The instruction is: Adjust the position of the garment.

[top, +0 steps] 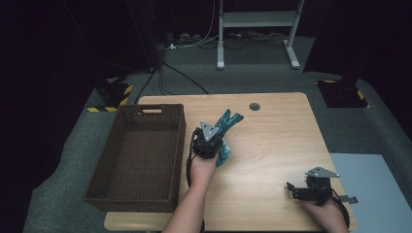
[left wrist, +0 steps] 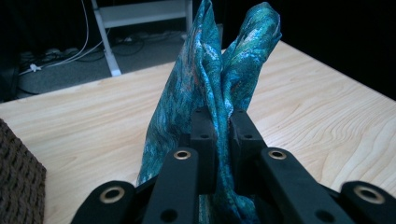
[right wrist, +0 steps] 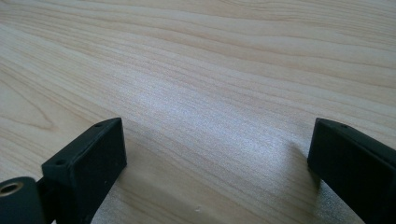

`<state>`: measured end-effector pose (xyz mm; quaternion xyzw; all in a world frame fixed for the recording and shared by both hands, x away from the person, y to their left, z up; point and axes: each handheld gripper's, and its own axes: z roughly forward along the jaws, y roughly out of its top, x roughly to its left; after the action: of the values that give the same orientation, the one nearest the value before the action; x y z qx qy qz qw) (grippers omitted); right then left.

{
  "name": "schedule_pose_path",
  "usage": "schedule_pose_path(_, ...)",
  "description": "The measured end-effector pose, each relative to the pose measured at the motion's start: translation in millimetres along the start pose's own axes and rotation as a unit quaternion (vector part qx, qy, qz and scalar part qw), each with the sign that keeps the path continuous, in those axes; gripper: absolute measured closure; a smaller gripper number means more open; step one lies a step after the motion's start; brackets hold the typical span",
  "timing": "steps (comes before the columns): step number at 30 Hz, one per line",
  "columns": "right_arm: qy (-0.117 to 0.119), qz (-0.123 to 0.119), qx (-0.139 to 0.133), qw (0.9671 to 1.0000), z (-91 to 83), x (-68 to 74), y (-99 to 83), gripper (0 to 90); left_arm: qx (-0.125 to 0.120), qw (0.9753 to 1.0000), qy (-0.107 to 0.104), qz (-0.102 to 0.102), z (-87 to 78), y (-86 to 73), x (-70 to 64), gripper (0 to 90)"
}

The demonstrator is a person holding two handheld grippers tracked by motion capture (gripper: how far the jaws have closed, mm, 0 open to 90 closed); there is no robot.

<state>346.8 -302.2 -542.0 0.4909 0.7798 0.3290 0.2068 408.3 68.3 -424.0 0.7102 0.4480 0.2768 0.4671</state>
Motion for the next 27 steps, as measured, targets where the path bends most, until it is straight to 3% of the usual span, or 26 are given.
schedule_pose_path(14, -0.001, 0.000, -0.001, 1.0000, -0.2, -0.3, -0.1, 4.8, -0.057, 0.9984, 0.000, -0.002, -24.3, 17.1, 3.9, 83.2)
schedule_pose_path(27, -0.002, 0.000, -0.001, 1.0000, -0.2, -0.4, -0.1, 4.9, -0.117, 0.9931, 0.006, -0.004, -47.8, 36.9, 7.0, 83.2)
